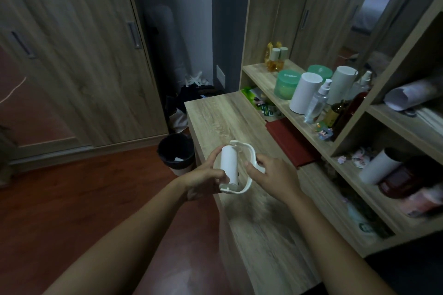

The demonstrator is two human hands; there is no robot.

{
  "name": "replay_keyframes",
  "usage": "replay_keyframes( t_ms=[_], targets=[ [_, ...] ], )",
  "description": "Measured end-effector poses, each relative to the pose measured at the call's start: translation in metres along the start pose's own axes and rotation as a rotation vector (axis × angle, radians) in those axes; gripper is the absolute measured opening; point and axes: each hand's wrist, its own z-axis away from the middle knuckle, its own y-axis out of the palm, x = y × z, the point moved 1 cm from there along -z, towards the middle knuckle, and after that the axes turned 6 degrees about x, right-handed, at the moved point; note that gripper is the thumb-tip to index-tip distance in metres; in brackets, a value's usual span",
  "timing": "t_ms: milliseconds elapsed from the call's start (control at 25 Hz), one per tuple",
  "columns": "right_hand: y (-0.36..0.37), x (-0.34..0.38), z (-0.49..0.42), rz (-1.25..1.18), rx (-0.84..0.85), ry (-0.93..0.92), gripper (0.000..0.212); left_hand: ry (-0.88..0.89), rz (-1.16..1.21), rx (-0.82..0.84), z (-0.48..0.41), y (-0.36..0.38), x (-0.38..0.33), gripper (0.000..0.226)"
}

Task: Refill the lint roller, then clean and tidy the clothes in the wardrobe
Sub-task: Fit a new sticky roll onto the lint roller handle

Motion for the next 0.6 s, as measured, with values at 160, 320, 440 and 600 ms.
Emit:
replay_keyframes(
  t_ms=[160,320,440,600],
  targets=[
    [-0.001,0.0035,0.0015,0.005,0.012,-0.007,0.037,-0.003,-0.006,-0.003,-0.0009,-0.0002,-0.0007,0.107],
    [0.0004,0.0,-0.0008,0.025,-0.03,0.005,0.05,-0.003,-0.004,-0.016,-0.0019,-0.0016,-0.0012,0.108],
    [0.0012,-0.0007,-0.0031,0.033,-0.044,0.007,0.053,-0.003,-0.004,-0.012,-0.0013,-0.0015,-0.002,0.108],
    [0.0024,-0.0012,-0.005,0.061,-0.041,0.023,0.051,0.001,0.004,-0.018,-0.0022,0.0019,-0.0049,0.11]
  ],
)
